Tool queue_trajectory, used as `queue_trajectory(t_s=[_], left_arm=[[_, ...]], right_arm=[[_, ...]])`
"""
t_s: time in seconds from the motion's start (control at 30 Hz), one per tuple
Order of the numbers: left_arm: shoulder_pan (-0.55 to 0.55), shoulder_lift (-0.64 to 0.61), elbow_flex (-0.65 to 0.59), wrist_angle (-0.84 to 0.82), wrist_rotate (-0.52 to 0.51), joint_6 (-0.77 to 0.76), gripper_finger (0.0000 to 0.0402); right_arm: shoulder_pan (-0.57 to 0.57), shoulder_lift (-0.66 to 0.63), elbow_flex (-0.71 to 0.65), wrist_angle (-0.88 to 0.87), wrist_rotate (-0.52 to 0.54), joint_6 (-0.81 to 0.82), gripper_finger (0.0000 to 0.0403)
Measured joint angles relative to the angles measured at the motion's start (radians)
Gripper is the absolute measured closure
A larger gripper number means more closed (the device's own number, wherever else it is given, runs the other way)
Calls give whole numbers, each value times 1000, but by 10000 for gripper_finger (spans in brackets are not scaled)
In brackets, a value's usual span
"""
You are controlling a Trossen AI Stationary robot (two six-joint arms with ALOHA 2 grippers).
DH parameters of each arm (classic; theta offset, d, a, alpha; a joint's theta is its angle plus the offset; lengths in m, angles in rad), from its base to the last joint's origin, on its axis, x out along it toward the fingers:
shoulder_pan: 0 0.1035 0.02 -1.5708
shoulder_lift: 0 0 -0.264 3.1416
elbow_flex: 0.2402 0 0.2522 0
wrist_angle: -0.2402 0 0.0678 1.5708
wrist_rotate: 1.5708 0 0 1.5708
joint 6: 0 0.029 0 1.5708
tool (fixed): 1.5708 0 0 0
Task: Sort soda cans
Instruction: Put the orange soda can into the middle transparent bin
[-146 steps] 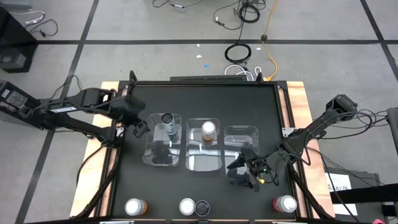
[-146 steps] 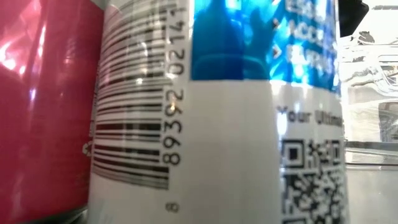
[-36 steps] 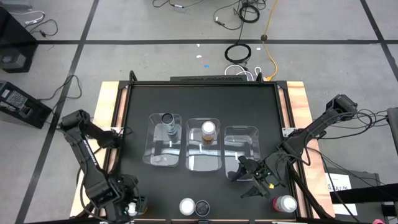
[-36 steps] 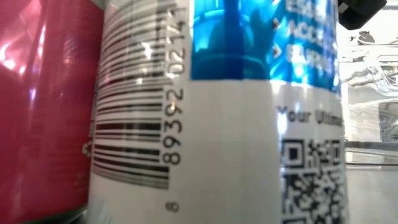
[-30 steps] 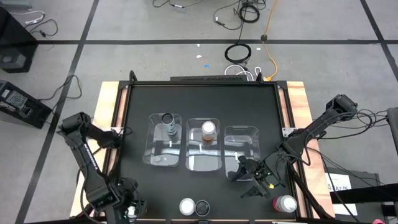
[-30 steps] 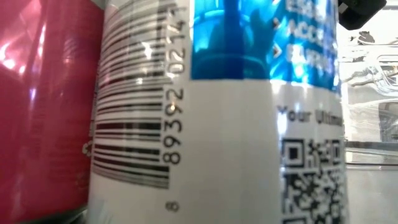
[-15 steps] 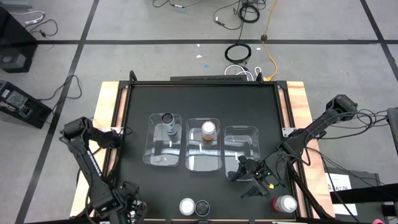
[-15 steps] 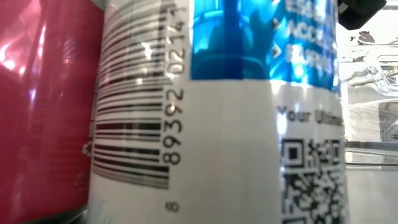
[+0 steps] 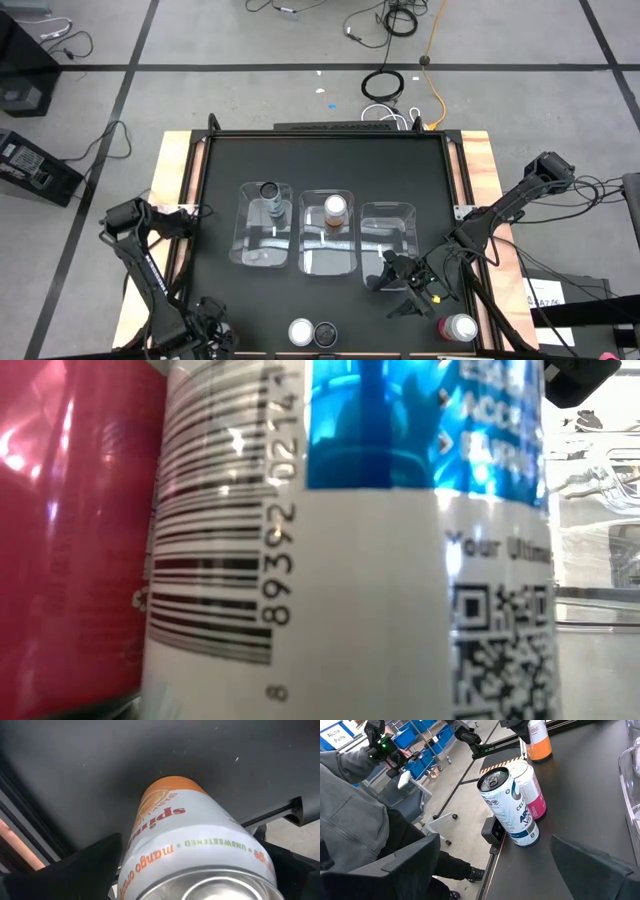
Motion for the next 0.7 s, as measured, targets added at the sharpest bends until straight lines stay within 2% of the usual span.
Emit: queue_trajectory(t_s=[0.17, 0.4, 0.7], left_arm=[[0, 2, 0, 0, -1, 25, 33], [2, 2, 0, 0, 1, 48, 96], [10, -31, -1, -4, 4, 46, 86]], right_arm=[[0, 0, 0, 0, 0, 0, 32], [0, 0, 0, 0, 0, -1, 32], [0, 0, 0, 0, 0, -4, 32]])
